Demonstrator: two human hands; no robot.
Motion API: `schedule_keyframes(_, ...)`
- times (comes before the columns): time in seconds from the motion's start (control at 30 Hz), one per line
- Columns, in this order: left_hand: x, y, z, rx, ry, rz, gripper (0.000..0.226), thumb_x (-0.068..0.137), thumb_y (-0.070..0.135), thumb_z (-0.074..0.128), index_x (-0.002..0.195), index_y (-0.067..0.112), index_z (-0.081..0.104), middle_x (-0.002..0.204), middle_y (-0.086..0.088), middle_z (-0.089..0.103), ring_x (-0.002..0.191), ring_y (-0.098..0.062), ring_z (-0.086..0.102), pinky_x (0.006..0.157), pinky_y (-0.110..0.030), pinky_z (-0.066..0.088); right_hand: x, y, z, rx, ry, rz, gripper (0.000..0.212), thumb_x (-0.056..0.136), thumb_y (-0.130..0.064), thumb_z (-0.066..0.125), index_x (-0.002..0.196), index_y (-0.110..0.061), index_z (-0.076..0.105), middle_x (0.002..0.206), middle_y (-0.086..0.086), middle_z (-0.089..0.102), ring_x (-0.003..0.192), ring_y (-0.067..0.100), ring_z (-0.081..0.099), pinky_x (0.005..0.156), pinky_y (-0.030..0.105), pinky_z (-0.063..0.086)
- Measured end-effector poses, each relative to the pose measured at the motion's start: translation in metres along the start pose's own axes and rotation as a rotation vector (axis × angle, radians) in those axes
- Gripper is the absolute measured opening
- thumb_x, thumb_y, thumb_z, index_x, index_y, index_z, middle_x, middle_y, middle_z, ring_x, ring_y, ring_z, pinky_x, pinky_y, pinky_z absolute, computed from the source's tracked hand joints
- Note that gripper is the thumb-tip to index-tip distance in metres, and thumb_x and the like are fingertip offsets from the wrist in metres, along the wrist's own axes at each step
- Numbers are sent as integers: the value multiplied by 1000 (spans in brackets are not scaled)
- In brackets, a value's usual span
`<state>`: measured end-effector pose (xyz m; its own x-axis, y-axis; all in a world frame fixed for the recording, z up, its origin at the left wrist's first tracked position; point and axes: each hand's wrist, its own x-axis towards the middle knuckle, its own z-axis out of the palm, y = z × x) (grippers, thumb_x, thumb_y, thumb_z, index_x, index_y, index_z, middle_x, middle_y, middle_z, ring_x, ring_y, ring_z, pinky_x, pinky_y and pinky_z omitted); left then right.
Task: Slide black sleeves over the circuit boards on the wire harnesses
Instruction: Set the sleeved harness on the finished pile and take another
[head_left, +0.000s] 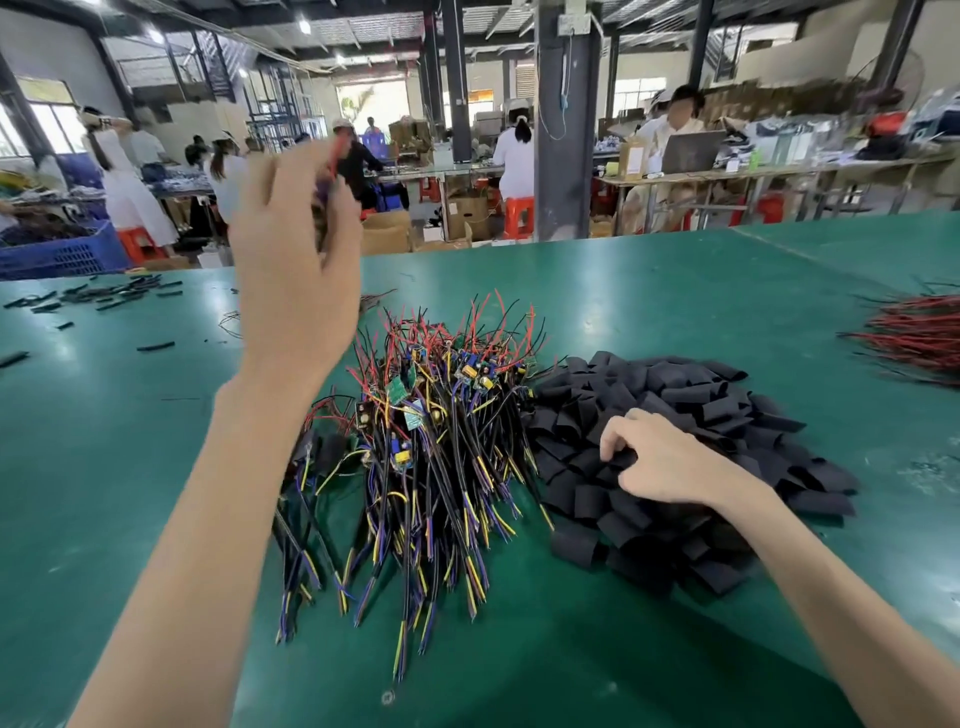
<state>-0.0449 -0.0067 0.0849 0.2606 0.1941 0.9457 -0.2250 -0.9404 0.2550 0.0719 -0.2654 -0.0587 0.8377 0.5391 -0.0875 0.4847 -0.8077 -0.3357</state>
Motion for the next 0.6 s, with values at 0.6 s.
schedule_keyframes(0.6,-149,-34,40,139,-571,84,38,96,27,39,100,5,69,84,-6,60,84,-20,40,83,-31,35,4,-6,10,-4,396,-159,11,93,-22,51,99,-16,44,82,4,61,71,24,56,59,33,40)
